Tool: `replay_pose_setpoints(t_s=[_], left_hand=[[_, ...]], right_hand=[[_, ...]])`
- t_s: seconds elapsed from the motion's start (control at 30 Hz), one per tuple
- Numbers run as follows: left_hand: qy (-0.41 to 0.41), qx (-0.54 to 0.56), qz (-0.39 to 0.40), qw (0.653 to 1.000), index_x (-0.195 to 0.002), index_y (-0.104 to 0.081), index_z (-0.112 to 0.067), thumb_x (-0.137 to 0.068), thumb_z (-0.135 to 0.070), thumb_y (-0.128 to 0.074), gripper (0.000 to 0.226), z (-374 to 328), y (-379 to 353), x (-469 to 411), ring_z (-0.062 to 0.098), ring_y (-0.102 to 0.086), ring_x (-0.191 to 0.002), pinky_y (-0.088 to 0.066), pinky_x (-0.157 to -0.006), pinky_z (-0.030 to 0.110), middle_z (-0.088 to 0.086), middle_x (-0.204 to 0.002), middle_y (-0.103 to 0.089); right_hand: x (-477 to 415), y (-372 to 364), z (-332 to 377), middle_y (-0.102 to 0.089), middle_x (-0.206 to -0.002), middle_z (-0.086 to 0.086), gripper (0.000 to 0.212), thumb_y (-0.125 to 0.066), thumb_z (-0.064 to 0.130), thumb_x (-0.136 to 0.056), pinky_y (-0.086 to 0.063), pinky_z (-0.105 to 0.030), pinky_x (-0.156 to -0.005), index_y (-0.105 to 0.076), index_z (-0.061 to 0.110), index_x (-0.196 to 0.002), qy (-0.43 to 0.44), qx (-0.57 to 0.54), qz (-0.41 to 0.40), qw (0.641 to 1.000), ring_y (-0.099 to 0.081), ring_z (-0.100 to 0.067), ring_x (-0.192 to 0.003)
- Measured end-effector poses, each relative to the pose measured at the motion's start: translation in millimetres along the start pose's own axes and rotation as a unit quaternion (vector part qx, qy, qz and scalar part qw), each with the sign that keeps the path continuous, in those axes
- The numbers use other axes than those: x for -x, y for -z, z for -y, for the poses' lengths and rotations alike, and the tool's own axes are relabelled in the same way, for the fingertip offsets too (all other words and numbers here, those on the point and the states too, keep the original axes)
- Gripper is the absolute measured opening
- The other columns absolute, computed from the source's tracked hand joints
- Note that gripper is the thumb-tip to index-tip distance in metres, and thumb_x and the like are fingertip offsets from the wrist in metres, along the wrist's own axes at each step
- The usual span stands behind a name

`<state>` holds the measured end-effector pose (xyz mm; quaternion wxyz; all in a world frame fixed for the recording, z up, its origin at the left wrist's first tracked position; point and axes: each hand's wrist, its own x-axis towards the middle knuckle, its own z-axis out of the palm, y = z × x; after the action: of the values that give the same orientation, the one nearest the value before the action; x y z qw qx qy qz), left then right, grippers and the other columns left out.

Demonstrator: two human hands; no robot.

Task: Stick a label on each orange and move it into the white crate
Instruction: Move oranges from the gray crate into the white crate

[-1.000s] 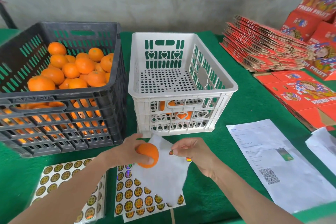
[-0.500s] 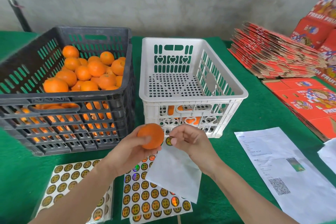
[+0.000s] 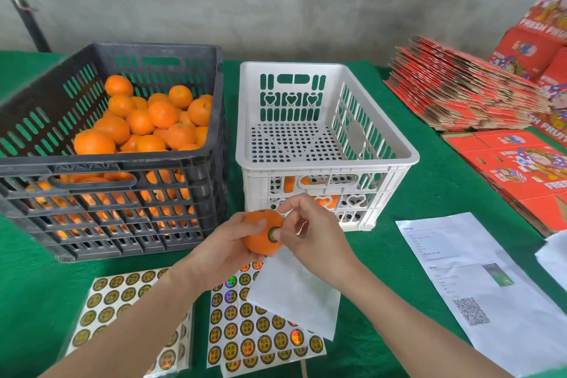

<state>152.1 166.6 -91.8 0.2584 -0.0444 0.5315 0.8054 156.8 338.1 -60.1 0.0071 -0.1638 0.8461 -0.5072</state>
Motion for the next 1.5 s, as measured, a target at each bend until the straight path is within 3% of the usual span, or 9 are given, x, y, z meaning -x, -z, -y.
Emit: replay_pose_setpoints(t_s=[0.33,0.47,0.63,0.73,0.97,1.23,1.33,1.43,1.5], left_hand=[[-0.035,-0.098,0.014,0.994,-0.118,-0.046,-0.010,-0.070,-0.022,-0.066,0.053,-30,-11,17,0.024,-0.061,-0.089,-0.050,-0.068,0.031,0.014,-0.114,-0.059],[-0.126,-0.211,0.006,0.969,-0.109,-0.050,-0.014,-0.070,-0.036,-0.071,0.049,-64,-30,26,0.018,-0.065,-0.092,-0.053,-0.077,0.029,0.006,-0.103,-0.058],[-0.369,-0.517,-0.200,0.746,-0.090,-0.062,-0.006,-0.092,-0.048,-0.047,0.044,-138,-19,9,0.012,-0.059,-0.066,-0.042,-0.061,0.019,0.001,-0.075,-0.060],[-0.283,-0.635,-0.324,0.641,-0.106,-0.063,-0.005,-0.095,-0.022,-0.054,0.022,-171,26,-10,0.030,-0.058,-0.097,-0.042,-0.081,0.034,0.012,-0.104,-0.064],[-0.166,-0.658,-0.380,0.628,-0.085,-0.065,-0.017,-0.086,-0.036,-0.066,0.019,-153,84,-16,0.021,-0.053,-0.074,-0.039,-0.057,0.030,0.007,-0.085,-0.067],[-0.179,-0.612,-0.370,0.676,-0.093,-0.063,-0.015,-0.088,-0.023,-0.066,0.010,-157,83,-19,0.008,-0.051,-0.062,-0.034,-0.048,0.022,-0.009,-0.074,-0.052],[-0.179,-0.586,-0.366,0.701,-0.108,-0.061,-0.009,-0.091,-0.012,-0.060,0.017,-158,85,-16,0.019,-0.059,-0.067,-0.044,-0.051,0.027,0.000,-0.083,-0.058],[-0.177,-0.545,-0.375,0.728,-0.117,-0.056,-0.009,-0.093,-0.006,-0.055,0.025,-159,88,-14,0.027,-0.064,-0.072,-0.051,-0.057,0.038,0.009,-0.092,-0.063],[-0.170,-0.539,-0.373,0.736,-0.120,-0.055,-0.010,-0.093,-0.005,-0.053,0.027,-157,90,-16,0.025,-0.064,-0.072,-0.049,-0.056,0.035,0.009,-0.093,-0.064]], right_hand=[[5,9,13,-0.052,-0.109,0.020,0.050,-0.069,0.015,-0.082,-0.057,-0.037,-0.073,-0.048,0.045,-0.117,-0.003,-0.074,0.059,0.996,-0.054,-0.004,-0.084],[-5,10,39,-0.052,-0.107,0.026,0.057,-0.077,0.021,-0.073,-0.053,-0.020,-0.074,-0.045,0.040,-0.115,0.066,-0.087,0.033,0.994,-0.054,-0.001,-0.098],[-66,36,71,-0.047,-0.110,0.024,0.057,-0.078,0.027,-0.064,-0.043,-0.020,-0.074,-0.042,0.041,-0.106,0.103,-0.010,-0.082,0.991,-0.052,-0.002,-0.095],[-140,60,55,-0.040,-0.113,-0.001,0.056,-0.074,0.018,-0.071,-0.038,-0.027,-0.078,-0.044,0.030,-0.117,0.022,0.140,-0.045,0.989,-0.048,-0.019,-0.098],[-243,70,-57,-0.063,-0.111,-0.012,0.046,-0.069,0.005,-0.068,-0.054,-0.041,-0.083,-0.062,0.005,-0.113,-0.165,0.564,0.241,0.772,-0.061,-0.028,-0.097],[-252,68,-113,-0.052,-0.134,-0.006,0.051,-0.063,0.012,-0.079,-0.048,-0.040,-0.097,-0.055,0.017,-0.129,-0.226,0.656,0.383,0.610,-0.053,-0.028,-0.119],[-254,58,-87,-0.046,-0.141,-0.006,0.056,-0.064,0.015,-0.083,-0.043,-0.038,-0.102,-0.046,0.012,-0.136,-0.201,0.616,0.323,0.689,-0.047,-0.028,-0.126],[-261,40,-27,-0.052,-0.132,-0.011,0.047,-0.061,0.016,-0.087,-0.043,-0.036,-0.095,-0.047,0.008,-0.131,-0.079,0.433,0.060,0.896,-0.051,-0.029,-0.118],[-268,21,22,-0.059,-0.119,-0.014,0.033,-0.057,0.012,-0.088,-0.042,-0.032,-0.089,-0.055,0.005,-0.120,0.065,0.308,-0.103,0.943,-0.055,-0.029,-0.109]])
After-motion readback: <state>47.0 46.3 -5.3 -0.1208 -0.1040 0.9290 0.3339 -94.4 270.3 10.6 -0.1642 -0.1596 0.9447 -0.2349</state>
